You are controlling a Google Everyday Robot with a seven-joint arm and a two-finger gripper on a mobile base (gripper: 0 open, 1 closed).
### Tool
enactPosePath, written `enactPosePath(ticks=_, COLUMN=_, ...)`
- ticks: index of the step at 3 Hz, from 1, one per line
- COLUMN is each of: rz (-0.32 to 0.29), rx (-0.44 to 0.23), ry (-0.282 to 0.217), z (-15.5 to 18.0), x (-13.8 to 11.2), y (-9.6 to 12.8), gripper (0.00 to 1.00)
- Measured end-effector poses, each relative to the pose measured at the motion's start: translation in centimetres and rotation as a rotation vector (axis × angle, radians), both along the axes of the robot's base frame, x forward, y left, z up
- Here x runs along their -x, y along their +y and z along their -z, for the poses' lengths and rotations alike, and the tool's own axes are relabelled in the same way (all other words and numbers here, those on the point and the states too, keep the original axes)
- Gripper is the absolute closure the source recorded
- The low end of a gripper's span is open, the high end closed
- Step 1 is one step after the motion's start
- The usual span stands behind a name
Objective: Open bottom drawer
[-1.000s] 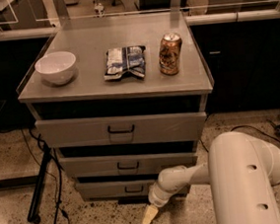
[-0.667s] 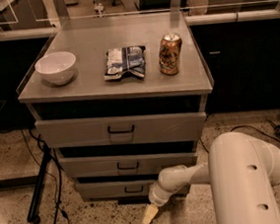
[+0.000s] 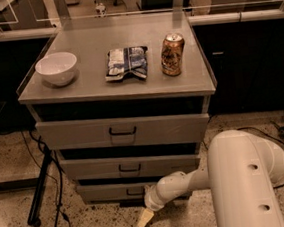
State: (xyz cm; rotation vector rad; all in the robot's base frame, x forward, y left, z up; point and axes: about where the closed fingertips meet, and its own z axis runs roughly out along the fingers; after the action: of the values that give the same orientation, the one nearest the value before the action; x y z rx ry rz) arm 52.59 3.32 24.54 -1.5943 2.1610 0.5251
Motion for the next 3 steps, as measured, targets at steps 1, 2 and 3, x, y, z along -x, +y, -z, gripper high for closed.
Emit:
enactPosePath(ticks=1, rz=-0.004, rx=-0.004, ry=0.005, z=0.7, x=0.1, y=0.4, gripper=0.0)
enactPosePath(ticks=2, rz=-0.011, rx=-0.012, ry=0.015, z=2.5, x=-0.6, y=1.6, gripper=0.0)
enactPosePath(ticks=3, rz=0.017, rx=-0.024, ry=0.019, z=3.7, x=-1.4, y=2.3, gripper=0.0)
